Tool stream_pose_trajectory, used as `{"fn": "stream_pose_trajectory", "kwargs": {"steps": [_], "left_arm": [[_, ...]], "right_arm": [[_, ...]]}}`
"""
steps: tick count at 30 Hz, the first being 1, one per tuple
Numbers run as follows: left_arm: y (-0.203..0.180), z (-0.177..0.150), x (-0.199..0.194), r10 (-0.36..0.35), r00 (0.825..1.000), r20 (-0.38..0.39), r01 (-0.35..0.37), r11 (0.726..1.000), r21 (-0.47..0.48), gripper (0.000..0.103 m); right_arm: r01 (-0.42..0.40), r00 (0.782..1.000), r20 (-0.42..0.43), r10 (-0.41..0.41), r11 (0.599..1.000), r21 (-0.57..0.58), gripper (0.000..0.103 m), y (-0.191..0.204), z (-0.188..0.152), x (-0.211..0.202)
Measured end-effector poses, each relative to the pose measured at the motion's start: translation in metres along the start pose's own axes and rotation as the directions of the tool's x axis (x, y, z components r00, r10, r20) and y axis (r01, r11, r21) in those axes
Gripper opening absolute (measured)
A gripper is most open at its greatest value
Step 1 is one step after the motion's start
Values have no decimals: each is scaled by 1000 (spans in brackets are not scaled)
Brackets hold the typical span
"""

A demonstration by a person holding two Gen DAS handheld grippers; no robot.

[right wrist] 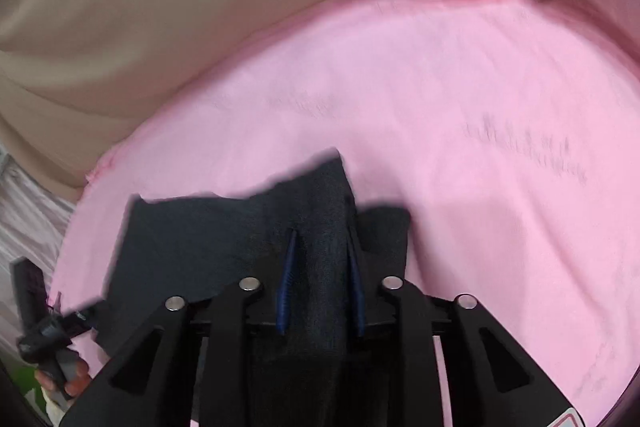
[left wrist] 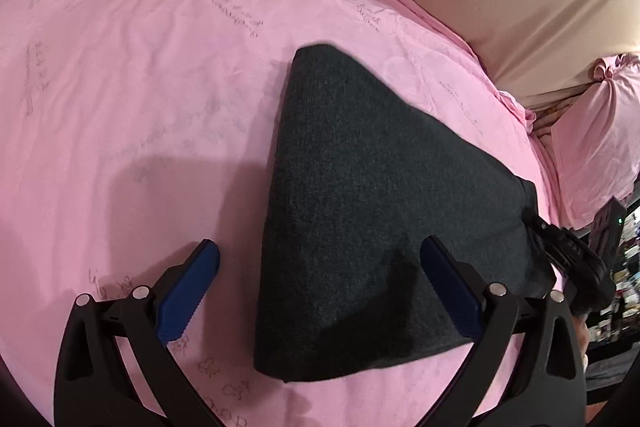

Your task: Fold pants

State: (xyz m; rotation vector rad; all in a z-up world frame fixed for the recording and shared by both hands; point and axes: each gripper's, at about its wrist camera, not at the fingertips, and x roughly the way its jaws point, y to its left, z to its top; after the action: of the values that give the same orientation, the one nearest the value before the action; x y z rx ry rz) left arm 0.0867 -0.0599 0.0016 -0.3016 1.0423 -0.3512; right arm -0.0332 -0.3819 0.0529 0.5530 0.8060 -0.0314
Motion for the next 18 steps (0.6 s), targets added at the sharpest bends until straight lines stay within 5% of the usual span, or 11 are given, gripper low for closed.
{"fn": "stream_pose_trajectory", "kwargs": {"steps": [1,3,5,7,8,9,11,15,18], "left_arm": [[-2,-1,1,11,1000,4,-11,1000,16,98],[-5,-3,2,24,1000,15,-24,999,34,98],[-6,-4,2,16,1000,24,-17,999,45,98],[-8,-5,2,-4,1000,30,2,998,66,83],[-8,-4,3,-11,1000,27,9,997,78,50],[-7,-3,3,14,1000,26,-16,997,73,30],[0,4,1,-28,999,20,27,999,45,11],[2,20,-47,-80,993,88,74,995,74,9],[4,11,-106,-16,982,188,-10,990,138,8]], "right_arm": [[15,1000,16,-15,1000,5,34,1,-4,-13],[63,995,75,-62,998,-10,73,5,-13,-36],[62,997,41,-62,998,-12,79,2,-25,-39],[11,999,-42,-10,1000,25,79,-9,-35,-24],[-3,998,-62,5,999,41,77,-12,-41,-16],[8,999,-31,-8,1000,22,68,-10,-45,-16],[-24,998,-59,25,999,26,38,0,-40,-10],[-59,998,14,61,993,-100,25,52,-24,-48],[-129,991,12,133,976,-175,25,83,-37,-68]]}}
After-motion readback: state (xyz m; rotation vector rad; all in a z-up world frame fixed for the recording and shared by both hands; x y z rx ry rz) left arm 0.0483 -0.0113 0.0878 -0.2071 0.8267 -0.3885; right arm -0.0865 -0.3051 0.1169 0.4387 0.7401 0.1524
